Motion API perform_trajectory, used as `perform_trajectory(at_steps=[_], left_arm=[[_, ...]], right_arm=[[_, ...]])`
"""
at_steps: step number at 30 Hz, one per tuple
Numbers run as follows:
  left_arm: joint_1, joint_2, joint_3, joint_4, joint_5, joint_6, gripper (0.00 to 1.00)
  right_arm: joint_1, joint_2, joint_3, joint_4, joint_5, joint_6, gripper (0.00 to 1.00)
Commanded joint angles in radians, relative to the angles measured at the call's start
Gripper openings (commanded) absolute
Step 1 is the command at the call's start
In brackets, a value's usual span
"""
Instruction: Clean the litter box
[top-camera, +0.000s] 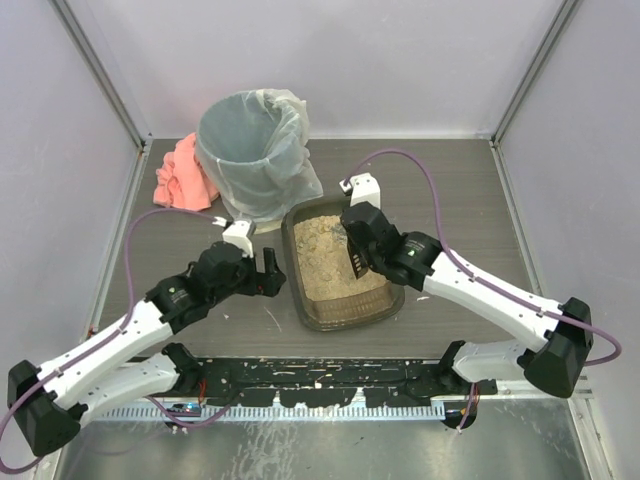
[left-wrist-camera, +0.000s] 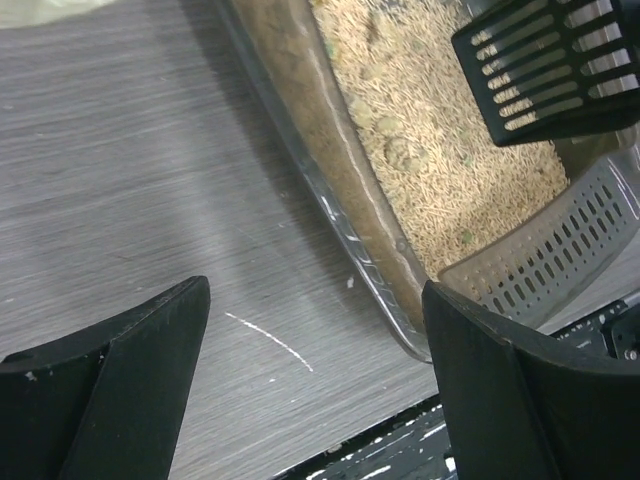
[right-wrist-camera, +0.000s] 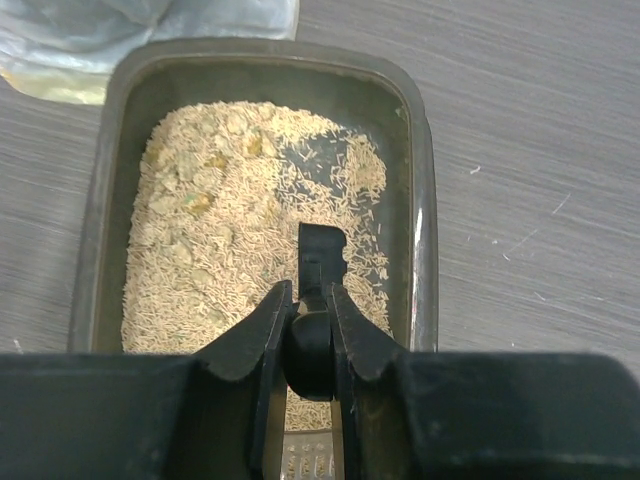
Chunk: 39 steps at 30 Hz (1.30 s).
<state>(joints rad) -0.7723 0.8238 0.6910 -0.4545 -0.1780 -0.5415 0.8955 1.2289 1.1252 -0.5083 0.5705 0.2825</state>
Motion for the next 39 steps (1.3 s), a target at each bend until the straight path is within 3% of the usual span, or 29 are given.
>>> perform_trajectory(at_steps=[1, 3, 14, 20, 33, 39], left_arm=[[-0.067, 0.067, -0.013, 0.163, 0.011, -0.045, 0.88], [-0.103, 0.106, -0.012, 0.204, -0.012, -0.048, 0.88], [-0.166, 0.272, -0.009, 0.328, -0.032, -0.046, 0.57], [-0.171, 0.323, -0.016, 0.362, -0.023, -0.039, 0.53], [-0.182, 0.397, -0.002, 0.385, 0.000, -0.033, 0.45], [-0.188, 0.421, 0.014, 0.385, 0.009, -0.025, 0.40]], right_arm=[[0.008, 0.014, 0.040, -0.036, 0.080, 0.066, 0.01], [0.008, 0.018, 0.032, -0.048, 0.090, 0.080, 0.01], [0.004, -0.007, -0.080, 0.061, 0.058, 0.206, 0.01], [-0.012, -0.006, -0.117, 0.109, 0.017, 0.266, 0.01], [-0.172, -0.118, -0.321, 0.323, -0.266, 0.427, 0.01], [-0.200, -0.139, -0.393, 0.392, -0.310, 0.492, 0.01]])
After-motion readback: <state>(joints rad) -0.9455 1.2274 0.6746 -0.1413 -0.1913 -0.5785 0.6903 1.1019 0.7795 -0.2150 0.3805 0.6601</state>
